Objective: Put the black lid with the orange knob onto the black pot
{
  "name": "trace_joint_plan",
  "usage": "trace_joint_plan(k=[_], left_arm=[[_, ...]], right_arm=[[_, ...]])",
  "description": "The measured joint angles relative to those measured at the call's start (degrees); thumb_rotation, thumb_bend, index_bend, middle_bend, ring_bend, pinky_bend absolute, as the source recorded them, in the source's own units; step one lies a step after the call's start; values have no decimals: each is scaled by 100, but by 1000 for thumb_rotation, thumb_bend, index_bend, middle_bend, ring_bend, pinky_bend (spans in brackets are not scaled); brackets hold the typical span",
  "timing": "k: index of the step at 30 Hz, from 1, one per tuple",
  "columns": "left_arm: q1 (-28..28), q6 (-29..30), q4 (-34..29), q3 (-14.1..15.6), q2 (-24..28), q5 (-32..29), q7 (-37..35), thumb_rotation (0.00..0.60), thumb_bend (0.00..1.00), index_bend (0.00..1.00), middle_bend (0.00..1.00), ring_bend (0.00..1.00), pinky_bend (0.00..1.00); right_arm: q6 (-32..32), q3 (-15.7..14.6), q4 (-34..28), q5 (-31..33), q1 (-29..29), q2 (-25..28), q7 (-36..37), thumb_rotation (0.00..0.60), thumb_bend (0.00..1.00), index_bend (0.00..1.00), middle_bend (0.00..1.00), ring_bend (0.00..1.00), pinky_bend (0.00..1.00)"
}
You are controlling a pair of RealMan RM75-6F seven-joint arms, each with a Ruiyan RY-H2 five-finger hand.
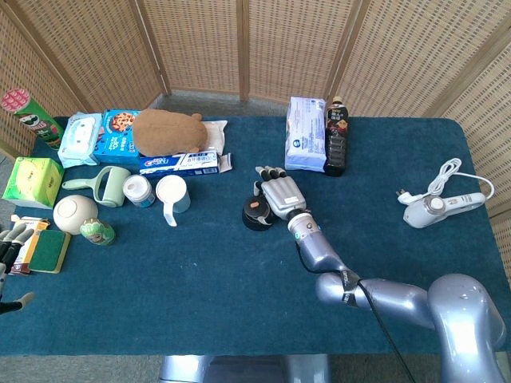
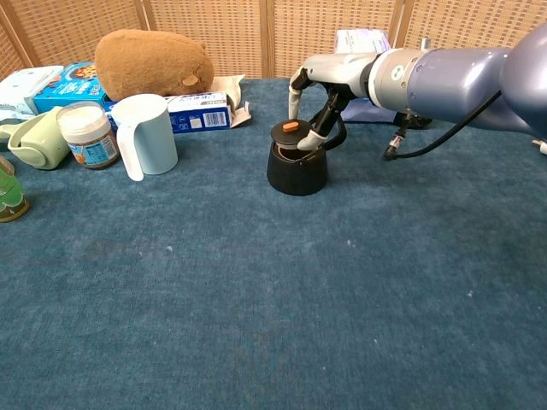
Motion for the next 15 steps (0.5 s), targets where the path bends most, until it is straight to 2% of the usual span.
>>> trace_joint_plan(k=[15], left_arm=[[-5, -7, -17, -1, -4, -16, 31, 600, 171, 0, 0, 0, 114]], right_arm=[[-82, -94, 160, 46, 26, -78, 63, 522, 305, 412, 39, 66, 66]])
